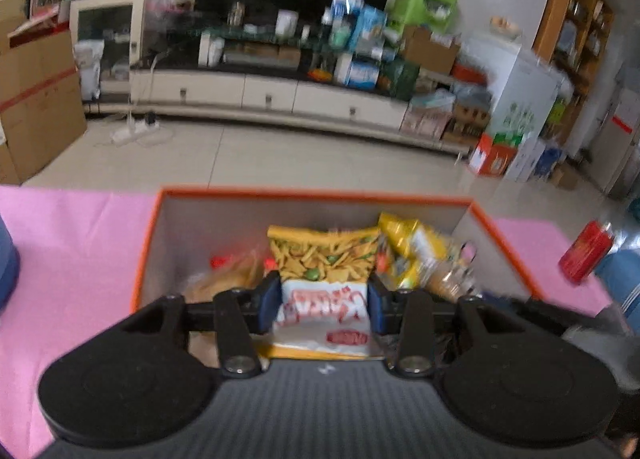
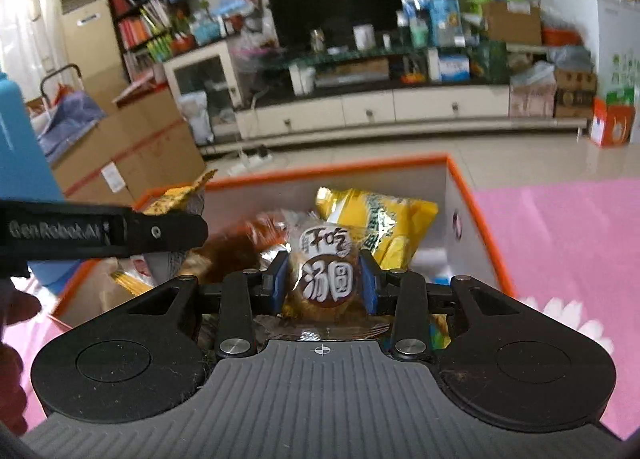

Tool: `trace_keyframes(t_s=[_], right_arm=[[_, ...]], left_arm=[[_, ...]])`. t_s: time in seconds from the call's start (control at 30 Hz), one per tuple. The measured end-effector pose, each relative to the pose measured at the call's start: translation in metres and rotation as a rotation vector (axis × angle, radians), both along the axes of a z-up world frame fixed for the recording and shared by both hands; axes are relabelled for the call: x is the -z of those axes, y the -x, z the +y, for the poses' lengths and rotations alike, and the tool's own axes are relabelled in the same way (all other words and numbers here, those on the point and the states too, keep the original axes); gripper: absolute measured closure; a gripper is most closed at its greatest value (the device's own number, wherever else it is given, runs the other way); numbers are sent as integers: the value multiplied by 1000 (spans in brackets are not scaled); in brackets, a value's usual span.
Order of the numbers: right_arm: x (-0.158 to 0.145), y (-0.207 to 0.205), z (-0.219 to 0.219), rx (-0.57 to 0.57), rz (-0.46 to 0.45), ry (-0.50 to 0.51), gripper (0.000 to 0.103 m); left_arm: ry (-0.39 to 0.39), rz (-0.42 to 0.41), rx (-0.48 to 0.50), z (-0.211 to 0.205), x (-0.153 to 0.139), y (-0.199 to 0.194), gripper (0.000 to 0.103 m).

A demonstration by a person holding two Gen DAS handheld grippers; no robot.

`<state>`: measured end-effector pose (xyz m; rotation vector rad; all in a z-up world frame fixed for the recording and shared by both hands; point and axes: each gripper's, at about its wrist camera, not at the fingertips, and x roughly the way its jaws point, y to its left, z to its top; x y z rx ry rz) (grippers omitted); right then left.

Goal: Organize snacks
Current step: 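Carry both packets over the orange box and open both tools to drop them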

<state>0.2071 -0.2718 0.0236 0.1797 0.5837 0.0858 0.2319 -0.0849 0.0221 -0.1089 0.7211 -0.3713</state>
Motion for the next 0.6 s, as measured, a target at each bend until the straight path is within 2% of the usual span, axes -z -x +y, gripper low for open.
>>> trace_keyframes(t_s=[0.07,0.13,0.3,0.4,0.43,0.5,0.53,0.57,0.6], right_arm=[[2,-3,0,-6,0,6,84],[-2,-2,-3,-5,1,-9,79],[-29,34,-19,13,-92,-60,42],[-45,69,-24,44,-150,-34,32],[-47,79,-25,47,-151,-27,30],[-48,99,-27,32,-134,-2,26],[-45,112,-29,34,-124,10,23],[-40,124,-30,41,-110,15,18],[-32,137,-32,44,-83,15,17]], left_arm=[[-22,-21,1,0,3,3,42],[-31,-58,3,2,-8,9,34],[27,-173,4,17,-50,42,29],[-1,-200,-3,25,-60,72,25],[-15,-203,-6,30,-58,86,24],[-47,-204,-12,44,-46,115,15],[-67,-200,-20,49,-38,128,2],[-94,-191,-45,55,-28,141,1],[-105,-163,-51,61,-18,151,1]])
